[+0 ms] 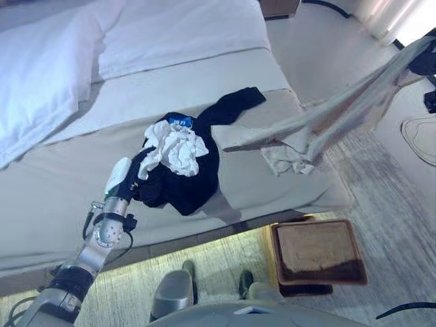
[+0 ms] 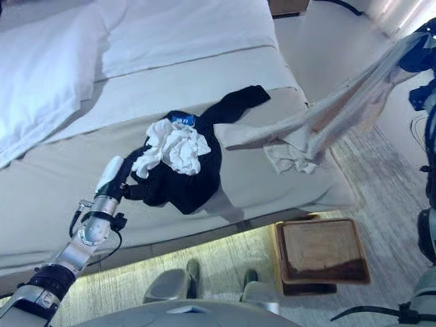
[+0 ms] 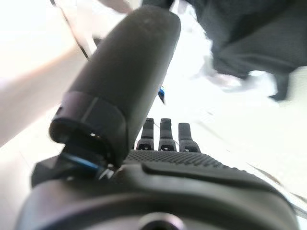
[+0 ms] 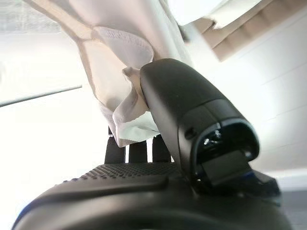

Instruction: Pick up the clothes from the bed and place them into the basket

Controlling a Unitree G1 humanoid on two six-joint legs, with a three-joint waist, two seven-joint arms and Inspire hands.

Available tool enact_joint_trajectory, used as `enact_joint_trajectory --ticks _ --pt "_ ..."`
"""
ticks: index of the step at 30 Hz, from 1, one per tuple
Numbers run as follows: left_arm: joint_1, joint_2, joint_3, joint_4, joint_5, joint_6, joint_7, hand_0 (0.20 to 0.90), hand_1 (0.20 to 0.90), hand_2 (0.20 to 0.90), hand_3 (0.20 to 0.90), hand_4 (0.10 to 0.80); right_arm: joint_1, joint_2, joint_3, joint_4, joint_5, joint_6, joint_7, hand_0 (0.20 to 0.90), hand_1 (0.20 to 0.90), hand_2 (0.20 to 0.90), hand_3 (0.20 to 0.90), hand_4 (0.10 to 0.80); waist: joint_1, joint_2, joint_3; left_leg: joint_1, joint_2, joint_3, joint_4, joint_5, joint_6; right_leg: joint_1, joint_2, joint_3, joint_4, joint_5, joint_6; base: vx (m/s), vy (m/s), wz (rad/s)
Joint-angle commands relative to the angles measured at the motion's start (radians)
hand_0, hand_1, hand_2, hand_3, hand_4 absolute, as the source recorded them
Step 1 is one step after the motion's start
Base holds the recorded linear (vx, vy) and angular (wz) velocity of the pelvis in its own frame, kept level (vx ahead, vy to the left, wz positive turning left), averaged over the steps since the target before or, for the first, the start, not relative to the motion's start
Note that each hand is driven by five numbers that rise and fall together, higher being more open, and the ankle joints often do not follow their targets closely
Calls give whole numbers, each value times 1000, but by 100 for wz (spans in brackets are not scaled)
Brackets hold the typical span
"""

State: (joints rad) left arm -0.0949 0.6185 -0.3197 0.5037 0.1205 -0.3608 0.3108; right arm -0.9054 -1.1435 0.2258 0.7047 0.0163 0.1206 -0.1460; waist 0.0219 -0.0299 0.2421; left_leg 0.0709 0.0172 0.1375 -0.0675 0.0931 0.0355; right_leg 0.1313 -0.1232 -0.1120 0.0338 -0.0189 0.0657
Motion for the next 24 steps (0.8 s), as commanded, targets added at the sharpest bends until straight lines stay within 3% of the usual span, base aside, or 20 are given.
enact_joint_trajectory --ticks 1,10,18,24 --pt "-18 32 11 22 20 -83 58 900 900 900 900 800 -33 -164 -15 -104 -18 -75 -63 300 300 300 200 100 -50 -38 -148 20 -2 20 83 -181 -49 -97 77 8 34 -32 16 10 2 -48" --pt "-32 36 32 64 44 -103 46 900 900 900 900 800 170 -230 -213 -234 -12 -49 -81 300 300 300 200 100 -132 -42 -160 35 7 67 103 -208 -35 -116 92 81 36 -24 25 26 4 -35" --pt "-25 38 33 89 48 -110 35 900 900 900 900 800 341 -334 -437 -265 48 -50 -90 300 300 300 200 100 -197 -41 -178 50 12 109 101 -218 -39 -125 107 130 3 4 36 27 -7 -21" --pt "-37 40 38 103 44 -106 18 900 900 900 900 800 469 -358 -572 -309 67 -45 -58 300 300 300 200 100 -231 -38 -190 43 19 132 112 -223 -45 -144 118 149 7 7 37 -2 -27 -17"
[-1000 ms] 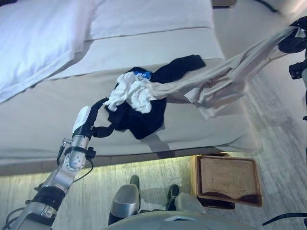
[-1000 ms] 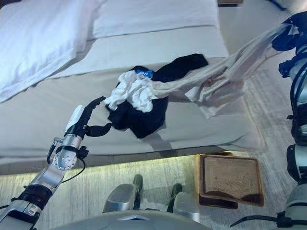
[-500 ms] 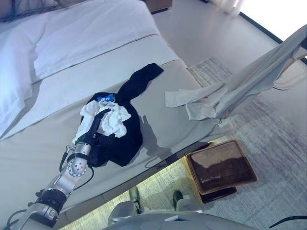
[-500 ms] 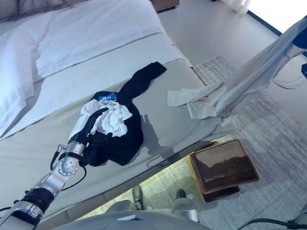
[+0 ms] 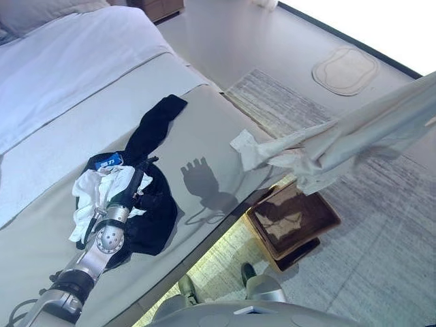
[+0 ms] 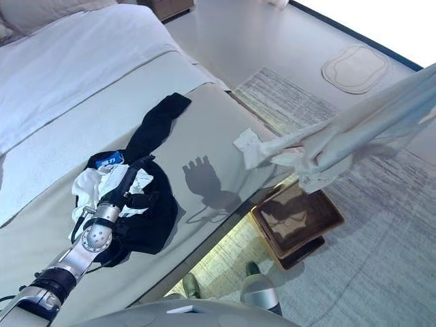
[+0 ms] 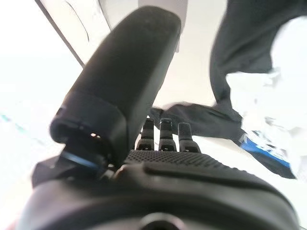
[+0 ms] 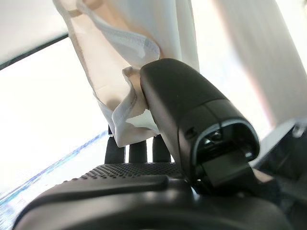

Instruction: Pick up the clothes from the bed and place them into the basket

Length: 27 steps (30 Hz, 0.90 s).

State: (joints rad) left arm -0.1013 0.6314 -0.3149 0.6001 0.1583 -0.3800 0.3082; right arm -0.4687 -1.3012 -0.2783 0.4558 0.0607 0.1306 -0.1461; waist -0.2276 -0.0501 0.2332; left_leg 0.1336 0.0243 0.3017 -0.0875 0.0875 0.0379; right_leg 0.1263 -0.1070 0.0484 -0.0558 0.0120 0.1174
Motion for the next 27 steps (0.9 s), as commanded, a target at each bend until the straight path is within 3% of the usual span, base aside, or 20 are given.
enact_joint_trajectory --ticks 1,6,13,20,27 --pt "-34 28 33 7 5 -85 19 900 900 900 900 800 53 -197 -84 -63 20 -59 -48 300 300 300 200 100 15 -17 -181 -20 14 -30 134 -218 -48 -142 102 -9 98 -24 -15 -9 -18 -10" --pt "-48 14 44 36 15 -96 8 900 900 900 900 800 159 -118 -128 -103 -33 -81 34 300 300 300 200 100 -3 -11 -181 -20 19 -11 145 -224 -50 -154 104 -7 107 -23 -13 4 -9 -16" --pt "-64 2 61 48 7 -97 -18 900 900 900 900 800 239 25 -106 -130 -79 -101 125 300 300 300 200 100 -10 2 -176 -14 26 7 152 -228 -50 -156 99 -12 108 -19 -12 19 -14 -7" --pt "-78 -17 75 60 6 -83 -17 900 900 900 900 800 301 221 -53 -137 -79 -128 131 300 300 300 200 100 -13 23 -162 -12 27 18 156 -233 -47 -161 94 -21 111 -18 -10 0 1 -3" --pt "-85 -27 74 60 8 -79 -10 900 900 900 900 800 340 322 -12 -103 -56 -164 113 300 300 300 200 100 -5 29 -152 -15 27 17 162 -236 -45 -165 90 -29 111 -15 -10 0 0 0"
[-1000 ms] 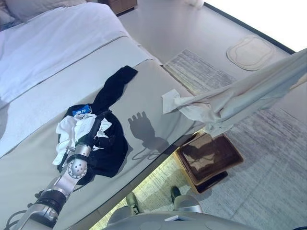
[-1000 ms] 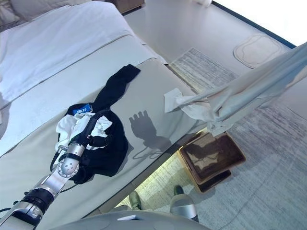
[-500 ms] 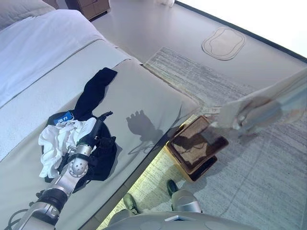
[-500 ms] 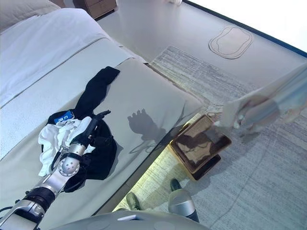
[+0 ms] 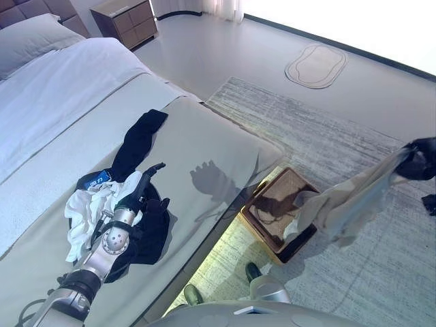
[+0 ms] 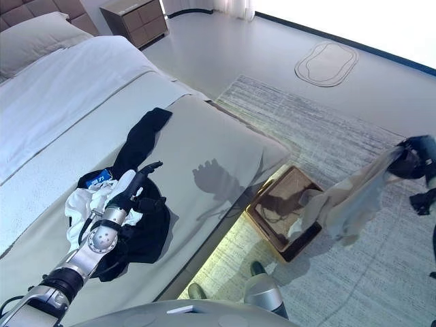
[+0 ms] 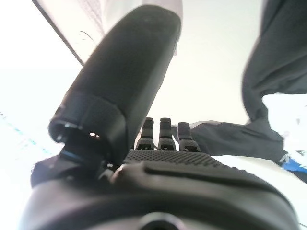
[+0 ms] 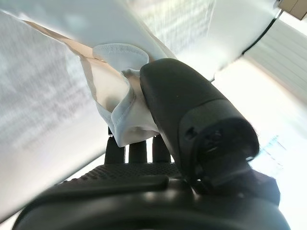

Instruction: Pick up the clothes from the bed and place them into the basket

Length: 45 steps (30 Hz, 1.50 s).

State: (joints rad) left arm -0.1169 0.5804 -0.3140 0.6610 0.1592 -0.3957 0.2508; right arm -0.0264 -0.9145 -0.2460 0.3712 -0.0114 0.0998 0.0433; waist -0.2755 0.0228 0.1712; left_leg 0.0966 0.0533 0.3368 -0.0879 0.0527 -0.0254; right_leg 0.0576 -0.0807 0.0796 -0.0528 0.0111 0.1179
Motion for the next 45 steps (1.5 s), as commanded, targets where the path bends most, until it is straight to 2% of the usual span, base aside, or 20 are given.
enact_joint_trajectory --ticks 1,22,23,24,41,45 --pt "-72 22 71 -4 9 -60 48 900 900 900 900 800 -101 -55 -38 -9 15 -136 -79 300 300 300 200 100 44 -43 -88 22 -2 -18 164 -201 18 -97 63 -61 107 -13 -11 0 0 0" --pt "-96 8 15 -53 -4 -12 53 900 900 900 900 800 -108 65 127 188 25 -117 -66 300 300 300 200 100 80 -41 -69 21 -6 -38 155 -190 14 -86 56 -80 92 -3 -10 -10 -11 4" --pt "-96 7 14 -55 -3 -9 55 900 900 900 900 800 -109 71 136 198 21 -114 -58 460 460 460 387 287 81 -41 -67 22 -5 -39 154 -189 13 -86 57 -82 92 -3 -10 0 0 0" --pt "-98 7 12 -57 -3 -4 54 900 900 900 900 800 -110 79 150 213 5 -117 -53 900 900 900 900 800 84 -42 -66 23 -5 -40 151 -187 13 -84 57 -84 91 -3 -10 0 0 0" --pt "-101 14 -1 -82 -6 19 57 900 900 900 900 800 -111 127 211 236 6 -115 -72 900 900 900 900 800 110 -47 -47 26 -10 -68 130 -169 12 -68 56 -102 83 -4 -11 0 -15 7" --pt "-100 9 2 -87 -8 26 64 900 900 900 900 800 -114 129 232 215 -58 -125 -60 900 900 900 900 800 120 -48 -39 24 -14 -80 123 -163 12 -64 54 -109 82 -5 -11 1 0 1"
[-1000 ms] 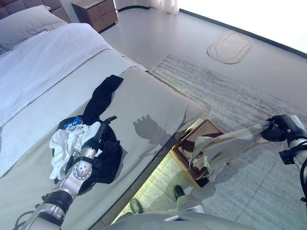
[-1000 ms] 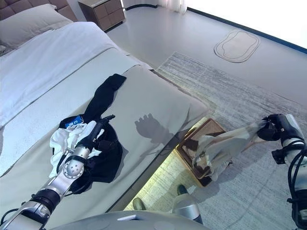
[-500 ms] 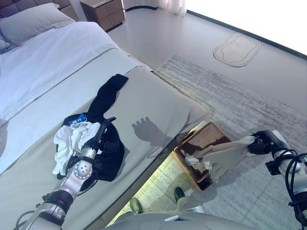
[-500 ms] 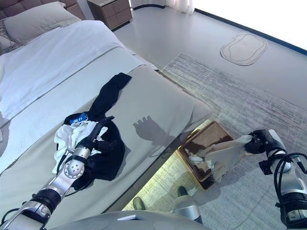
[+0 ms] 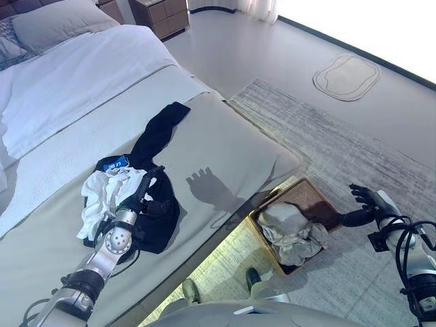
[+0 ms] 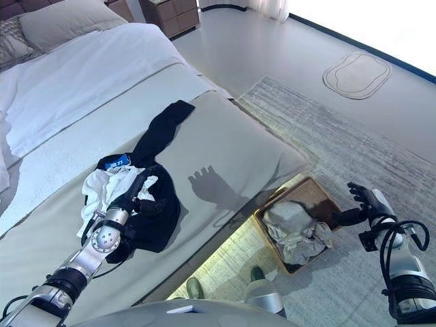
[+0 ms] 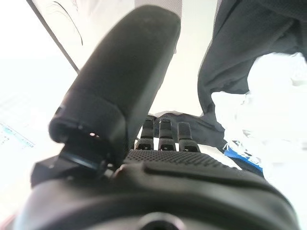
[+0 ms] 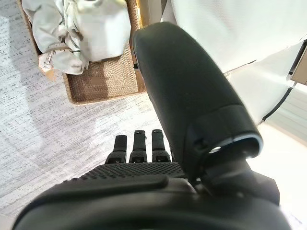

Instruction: Pick up the clothes from the bed and place them into the basket

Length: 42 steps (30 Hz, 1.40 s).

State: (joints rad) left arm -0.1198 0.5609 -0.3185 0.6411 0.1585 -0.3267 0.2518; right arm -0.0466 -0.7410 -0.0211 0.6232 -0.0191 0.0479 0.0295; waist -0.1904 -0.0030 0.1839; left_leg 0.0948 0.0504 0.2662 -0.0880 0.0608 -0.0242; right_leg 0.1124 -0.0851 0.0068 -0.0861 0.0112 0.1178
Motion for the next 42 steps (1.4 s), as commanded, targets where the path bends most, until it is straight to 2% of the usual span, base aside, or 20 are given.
enact_joint_trajectory --ticks 1,9,16,22,25,31,38,41,42 --pt "-96 28 7 -68 -6 -43 63 900 900 900 900 800 -95 -45 9 -39 -50 -72 -48 900 900 900 900 800 35 -22 -52 26 -11 -10 123 -171 10 -119 58 -37 115 -5 -11 14 -2 4" --pt "-82 14 6 -74 10 -33 91 900 900 900 900 800 -138 -52 42 -82 -65 -98 -129 900 900 900 900 800 78 -27 -42 24 -17 -47 107 -160 8 -99 52 -70 110 -14 -16 10 -11 12" --pt "-65 7 39 -68 4 -28 119 900 900 900 900 800 -278 -63 102 -168 -107 -97 -212 900 900 900 900 800 146 -19 -30 -3 -32 -109 96 -145 1 -92 40 -121 109 -30 -27 -22 -6 22" --pt "-64 -12 59 -53 4 -14 139 900 900 900 900 800 -420 -64 189 -161 -129 -91 -216 900 900 900 900 800 195 -15 -21 -25 -44 -161 91 -136 -4 -83 33 -156 101 -42 -41 -27 9 30" --pt "-32 -19 78 -59 13 -2 140 900 900 900 900 800 -473 -63 234 -169 -141 -84 -201 900 900 900 900 800 229 -19 -21 -31 -50 -192 94 -129 -8 -68 30 -179 96 -49 -50 40 4 33" --pt "36 -1 123 -97 2 -8 119 900 900 900 900 800 -597 -58 324 -172 -146 -54 -184 900 900 900 900 800 313 -20 17 -81 -57 -260 119 -105 -18 -70 24 -242 121 -71 -75 2 15 40" --pt "50 38 112 -149 -8 -34 79 900 900 900 900 800 -756 -85 388 -137 -127 -9 -188 900 900 900 900 800 399 -6 90 -160 -64 -336 131 -67 -29 -113 21 -324 185 -106 -106 -52 23 48" --pt "43 56 99 -169 -1 -43 75 900 900 900 900 800 -846 -100 421 -105 -116 8 -192 900 900 900 900 800 433 5 129 -204 -70 -359 156 -59 -32 -151 18 -366 234 -127 -123 -73 18 39" --pt "38 68 95 -175 -1 -54 70 900 900 900 900 800 -885 -107 429 -93 -101 15 -199 900 900 900 900 800 454 14 156 -236 -75 -373 184 -59 -33 -181 13 -391 281 -146 -137 -79 10 31"
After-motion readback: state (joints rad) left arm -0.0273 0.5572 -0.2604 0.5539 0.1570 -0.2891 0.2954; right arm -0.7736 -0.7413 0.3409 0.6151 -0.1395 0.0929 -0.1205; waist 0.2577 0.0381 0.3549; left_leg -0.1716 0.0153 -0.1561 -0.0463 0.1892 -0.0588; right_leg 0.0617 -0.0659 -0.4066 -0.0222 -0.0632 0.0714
